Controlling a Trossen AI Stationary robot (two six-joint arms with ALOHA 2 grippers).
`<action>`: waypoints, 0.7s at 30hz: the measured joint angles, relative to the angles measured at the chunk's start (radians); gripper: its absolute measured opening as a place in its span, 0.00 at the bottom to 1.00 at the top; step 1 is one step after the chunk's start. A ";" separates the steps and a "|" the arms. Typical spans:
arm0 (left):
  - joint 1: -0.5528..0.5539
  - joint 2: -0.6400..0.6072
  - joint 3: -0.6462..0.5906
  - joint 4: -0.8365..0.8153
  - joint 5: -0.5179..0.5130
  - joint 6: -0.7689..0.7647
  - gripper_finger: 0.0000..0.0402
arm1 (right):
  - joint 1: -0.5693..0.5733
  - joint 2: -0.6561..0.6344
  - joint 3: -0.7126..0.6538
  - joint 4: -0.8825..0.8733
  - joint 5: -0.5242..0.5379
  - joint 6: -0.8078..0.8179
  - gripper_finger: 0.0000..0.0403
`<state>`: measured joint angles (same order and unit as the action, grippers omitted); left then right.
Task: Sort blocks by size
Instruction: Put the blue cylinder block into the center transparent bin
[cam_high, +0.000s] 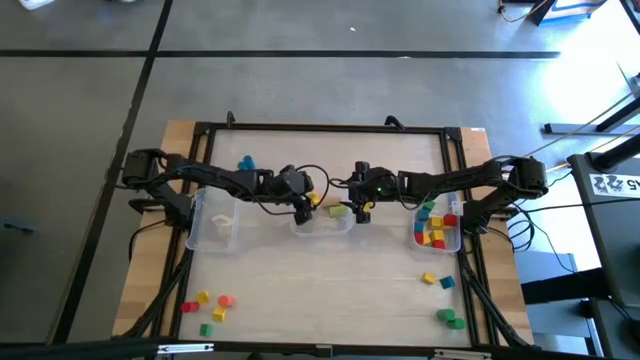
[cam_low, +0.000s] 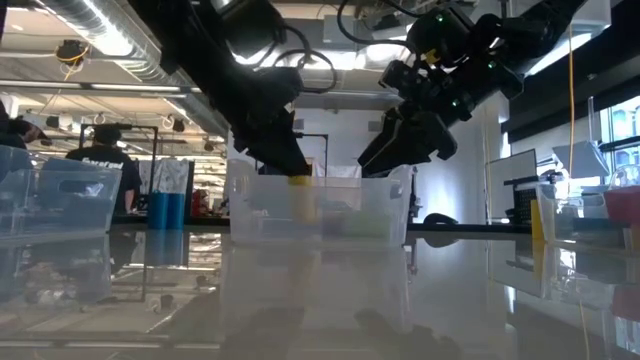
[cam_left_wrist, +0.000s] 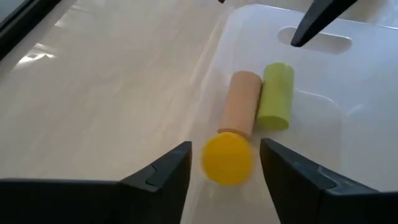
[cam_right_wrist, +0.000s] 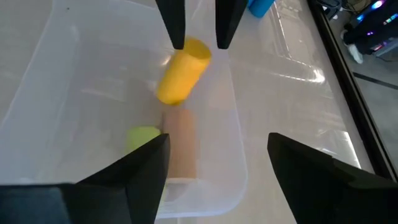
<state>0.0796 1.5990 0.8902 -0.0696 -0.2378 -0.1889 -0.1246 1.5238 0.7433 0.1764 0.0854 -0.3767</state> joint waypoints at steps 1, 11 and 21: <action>0.003 0.000 0.000 0.000 0.001 0.008 0.48 | 0.000 0.000 0.000 0.000 0.002 0.000 0.68; 0.008 -0.134 0.055 -0.165 0.002 0.045 0.51 | 0.000 0.000 0.000 0.000 0.003 0.000 0.68; 0.060 -0.355 0.059 -0.427 -0.135 -0.014 0.50 | 0.000 0.000 0.000 0.002 0.003 0.000 0.68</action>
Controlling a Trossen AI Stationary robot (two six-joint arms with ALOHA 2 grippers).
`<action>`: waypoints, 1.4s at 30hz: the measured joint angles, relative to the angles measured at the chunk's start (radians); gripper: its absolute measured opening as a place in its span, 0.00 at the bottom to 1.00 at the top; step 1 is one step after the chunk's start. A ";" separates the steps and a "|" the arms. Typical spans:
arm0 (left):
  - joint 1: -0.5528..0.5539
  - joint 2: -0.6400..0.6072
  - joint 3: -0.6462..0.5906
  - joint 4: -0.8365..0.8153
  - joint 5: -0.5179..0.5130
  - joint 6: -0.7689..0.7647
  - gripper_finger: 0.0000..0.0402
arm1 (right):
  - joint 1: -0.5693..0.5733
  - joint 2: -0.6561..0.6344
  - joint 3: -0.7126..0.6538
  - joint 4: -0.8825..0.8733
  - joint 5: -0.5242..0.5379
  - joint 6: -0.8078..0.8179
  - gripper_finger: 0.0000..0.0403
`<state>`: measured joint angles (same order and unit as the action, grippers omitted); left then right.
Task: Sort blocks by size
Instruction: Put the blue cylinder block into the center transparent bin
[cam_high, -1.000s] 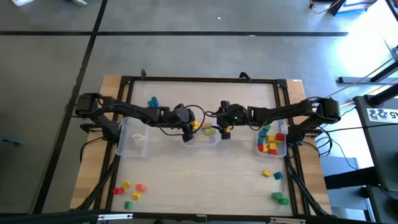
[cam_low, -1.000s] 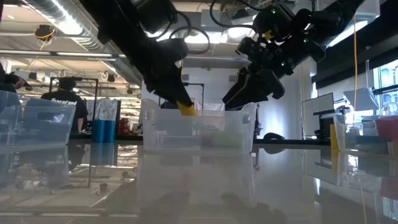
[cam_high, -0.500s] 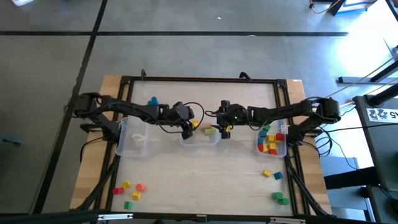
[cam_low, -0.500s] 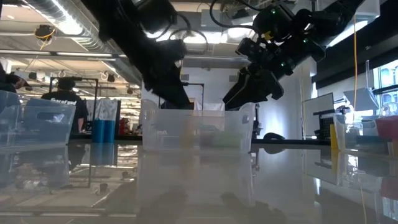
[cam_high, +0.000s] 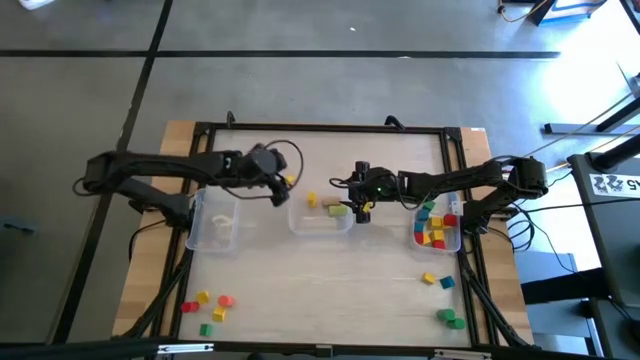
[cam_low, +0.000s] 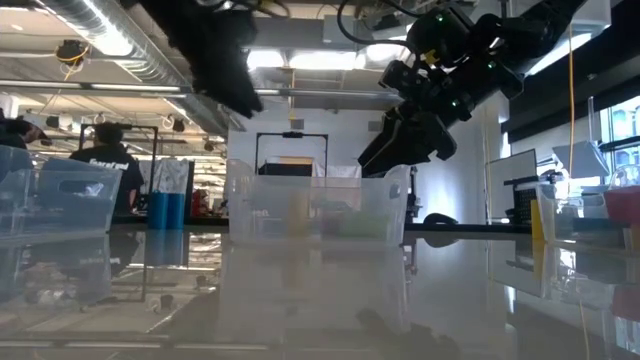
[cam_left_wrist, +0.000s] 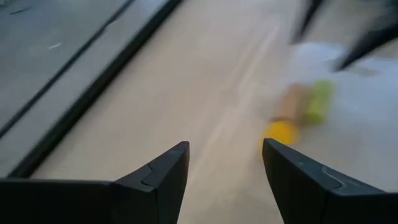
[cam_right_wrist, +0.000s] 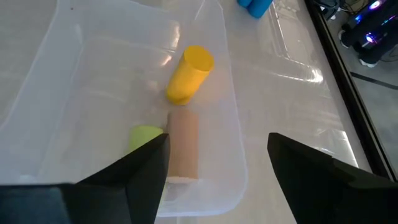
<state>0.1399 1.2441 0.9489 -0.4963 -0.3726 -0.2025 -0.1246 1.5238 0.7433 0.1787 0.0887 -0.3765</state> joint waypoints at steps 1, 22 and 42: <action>0.013 -0.010 0.000 -0.032 -0.029 -0.010 0.49 | 0.000 0.000 0.000 0.000 0.000 0.000 0.68; 0.396 -0.017 -0.097 -0.268 -0.082 -0.109 0.49 | 0.000 0.000 0.000 -0.001 0.000 0.003 0.68; 0.539 -0.016 -0.303 0.013 0.083 -0.056 0.49 | 0.000 0.000 0.000 -0.001 0.001 0.004 0.68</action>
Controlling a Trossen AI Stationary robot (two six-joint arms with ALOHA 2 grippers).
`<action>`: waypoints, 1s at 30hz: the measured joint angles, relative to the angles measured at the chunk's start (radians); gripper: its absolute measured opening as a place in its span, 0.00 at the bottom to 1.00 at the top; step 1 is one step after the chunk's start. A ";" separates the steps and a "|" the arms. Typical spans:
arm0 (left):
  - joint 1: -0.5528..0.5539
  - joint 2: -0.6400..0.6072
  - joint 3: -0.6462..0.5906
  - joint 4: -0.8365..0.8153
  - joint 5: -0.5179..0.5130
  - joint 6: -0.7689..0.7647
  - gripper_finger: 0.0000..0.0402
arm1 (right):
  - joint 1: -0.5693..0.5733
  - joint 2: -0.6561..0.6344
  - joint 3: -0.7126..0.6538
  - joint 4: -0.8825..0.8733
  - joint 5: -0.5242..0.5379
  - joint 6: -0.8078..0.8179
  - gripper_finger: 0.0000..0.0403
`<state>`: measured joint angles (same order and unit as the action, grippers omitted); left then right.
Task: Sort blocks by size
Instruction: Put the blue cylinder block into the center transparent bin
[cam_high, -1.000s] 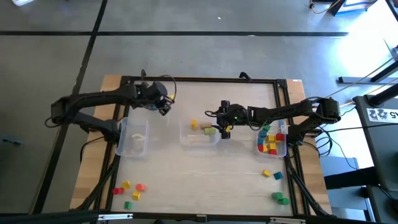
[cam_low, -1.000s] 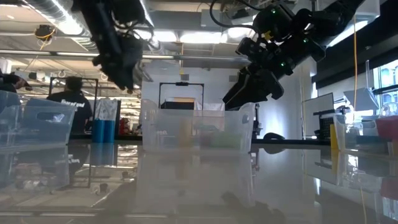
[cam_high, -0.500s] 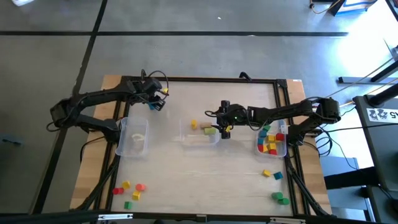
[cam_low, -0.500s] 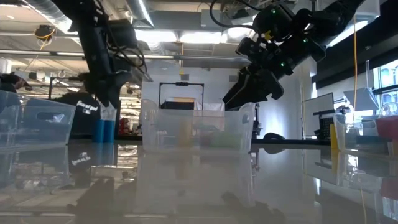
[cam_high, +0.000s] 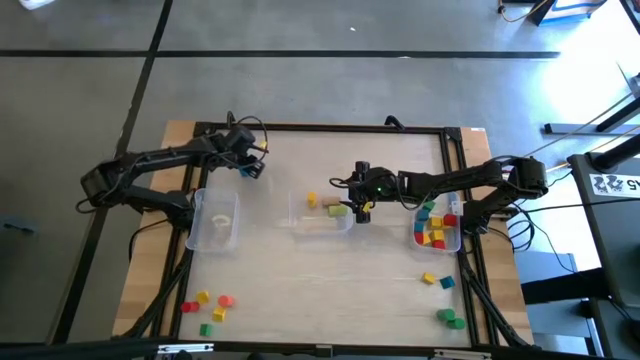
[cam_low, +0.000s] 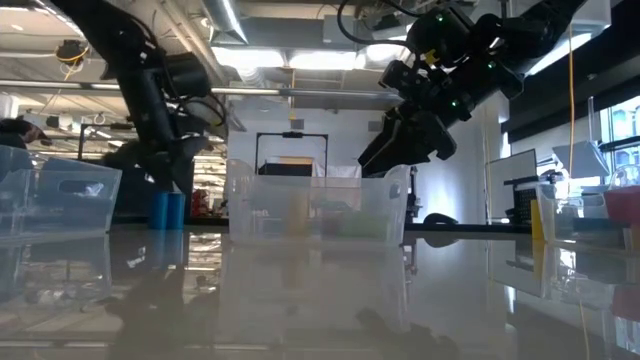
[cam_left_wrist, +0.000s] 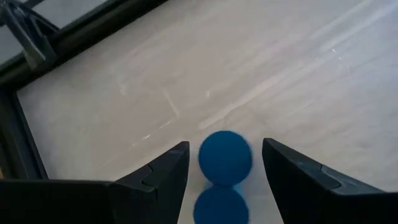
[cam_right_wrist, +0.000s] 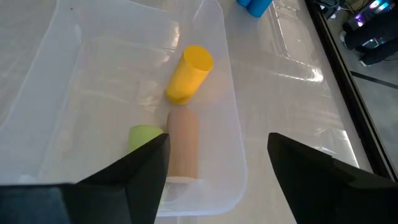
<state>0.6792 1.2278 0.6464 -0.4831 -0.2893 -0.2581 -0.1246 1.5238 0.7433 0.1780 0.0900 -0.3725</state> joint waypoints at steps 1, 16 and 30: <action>0.003 0.000 -0.008 0.006 0.004 0.000 0.49 | 0.000 0.000 0.000 0.000 0.000 0.000 0.68; 0.005 0.000 -0.084 0.132 0.018 0.024 0.38 | 0.000 0.000 0.000 0.000 0.000 0.000 0.68; -0.014 0.000 -0.083 0.202 0.109 0.030 0.34 | 0.000 0.000 0.000 0.000 -0.003 0.004 0.68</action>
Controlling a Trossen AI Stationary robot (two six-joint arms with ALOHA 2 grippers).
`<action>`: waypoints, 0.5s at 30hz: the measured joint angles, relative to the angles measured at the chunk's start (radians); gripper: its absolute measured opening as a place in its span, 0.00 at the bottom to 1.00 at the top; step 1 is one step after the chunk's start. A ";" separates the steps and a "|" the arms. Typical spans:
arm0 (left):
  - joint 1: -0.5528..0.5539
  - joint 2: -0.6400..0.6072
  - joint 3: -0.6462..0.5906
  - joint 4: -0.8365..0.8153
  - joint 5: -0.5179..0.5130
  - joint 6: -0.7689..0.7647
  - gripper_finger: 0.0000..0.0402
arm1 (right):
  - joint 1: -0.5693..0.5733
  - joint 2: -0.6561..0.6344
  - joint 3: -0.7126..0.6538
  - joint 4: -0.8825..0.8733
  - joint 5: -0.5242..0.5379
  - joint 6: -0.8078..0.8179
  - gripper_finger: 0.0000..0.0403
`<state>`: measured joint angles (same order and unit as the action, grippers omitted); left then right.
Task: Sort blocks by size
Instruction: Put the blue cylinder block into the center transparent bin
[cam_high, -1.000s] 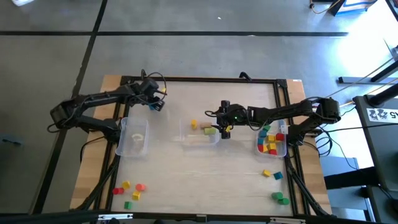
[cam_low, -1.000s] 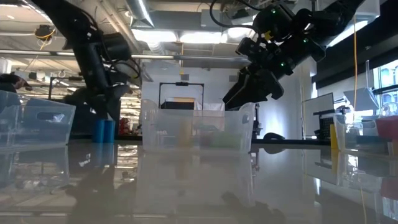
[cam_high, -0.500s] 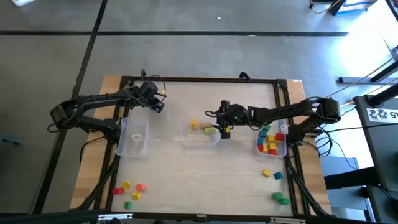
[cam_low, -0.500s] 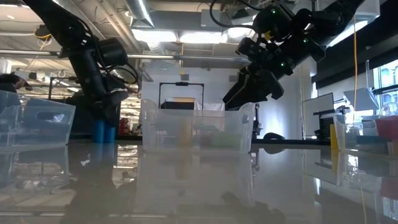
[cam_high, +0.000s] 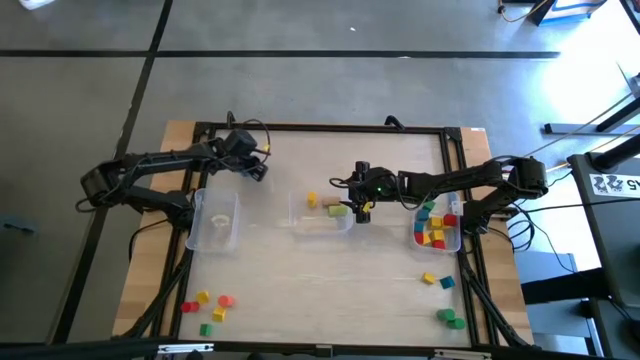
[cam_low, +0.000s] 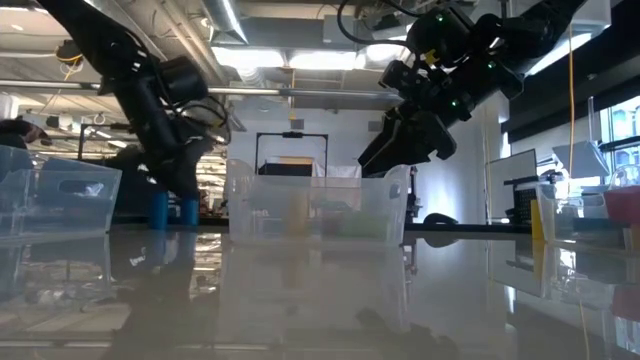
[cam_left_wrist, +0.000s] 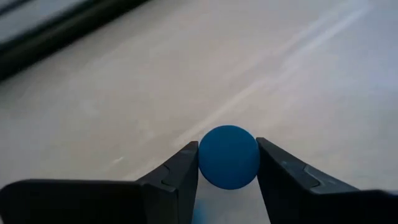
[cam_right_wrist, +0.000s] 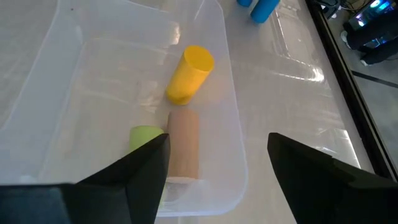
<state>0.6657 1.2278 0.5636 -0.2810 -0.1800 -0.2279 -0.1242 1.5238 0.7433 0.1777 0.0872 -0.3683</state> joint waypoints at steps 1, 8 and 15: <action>-0.006 0.000 0.004 0.008 0.029 -0.007 0.33 | 0.000 0.000 0.000 0.000 0.000 0.000 0.68; -0.089 -0.011 0.059 0.074 0.180 -0.028 0.34 | 0.000 0.000 0.000 0.000 0.000 0.000 0.68; -0.218 -0.013 0.073 0.252 0.329 -0.065 0.34 | 0.000 0.000 0.000 0.005 0.000 -0.001 0.68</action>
<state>0.4476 1.2148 0.6369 -0.0292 0.1486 -0.2924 -0.1242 1.5238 0.7433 0.1825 0.0872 -0.3691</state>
